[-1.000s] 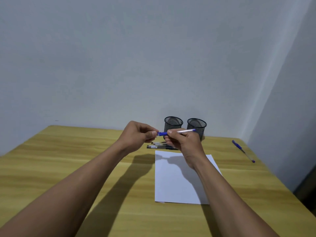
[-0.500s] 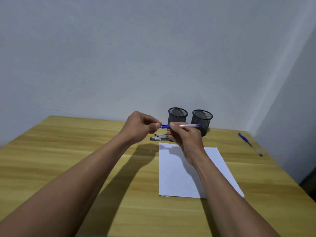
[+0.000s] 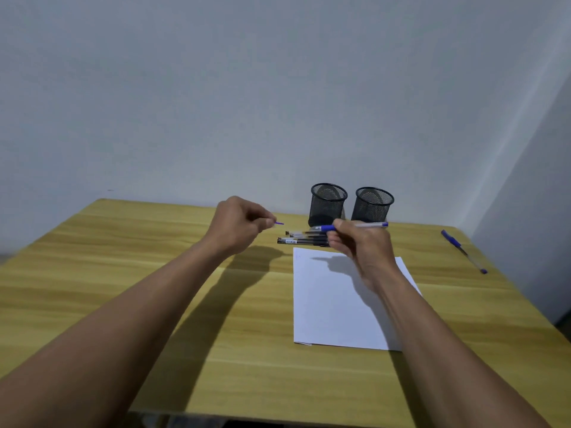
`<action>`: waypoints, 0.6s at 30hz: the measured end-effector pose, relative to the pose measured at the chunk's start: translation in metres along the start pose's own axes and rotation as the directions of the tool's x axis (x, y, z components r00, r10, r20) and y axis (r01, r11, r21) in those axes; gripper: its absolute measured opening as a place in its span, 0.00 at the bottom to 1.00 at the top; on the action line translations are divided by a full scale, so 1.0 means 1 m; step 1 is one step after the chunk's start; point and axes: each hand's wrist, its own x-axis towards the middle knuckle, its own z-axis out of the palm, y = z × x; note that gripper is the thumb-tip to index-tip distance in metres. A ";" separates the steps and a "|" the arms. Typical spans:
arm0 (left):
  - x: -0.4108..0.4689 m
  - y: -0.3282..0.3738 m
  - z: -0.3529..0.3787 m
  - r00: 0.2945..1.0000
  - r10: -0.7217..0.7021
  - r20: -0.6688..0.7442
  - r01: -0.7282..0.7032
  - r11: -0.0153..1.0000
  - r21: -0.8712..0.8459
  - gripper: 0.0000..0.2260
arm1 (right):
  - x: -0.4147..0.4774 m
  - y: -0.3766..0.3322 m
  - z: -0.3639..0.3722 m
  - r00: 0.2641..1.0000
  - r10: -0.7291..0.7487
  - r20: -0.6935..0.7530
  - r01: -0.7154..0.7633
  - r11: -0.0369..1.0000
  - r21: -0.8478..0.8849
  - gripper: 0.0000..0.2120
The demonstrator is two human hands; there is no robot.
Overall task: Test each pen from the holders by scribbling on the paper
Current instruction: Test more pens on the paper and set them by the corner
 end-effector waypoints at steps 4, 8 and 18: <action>-0.002 -0.007 0.018 0.997 -0.072 0.016 0.072 0.997 0.005 0.05 | -0.003 0.016 0.003 0.998 0.017 0.068 -0.010 0.995 -0.102 0.03; -0.001 -0.024 0.040 0.990 -0.139 -0.016 0.140 0.976 0.165 0.06 | -0.005 0.030 0.005 0.999 0.033 0.022 -0.029 0.991 -0.134 0.04; -0.016 -0.033 0.066 0.986 -0.156 -0.060 0.167 0.945 0.280 0.11 | -0.011 0.056 -0.003 0.998 0.032 0.048 -0.016 0.952 -0.307 0.07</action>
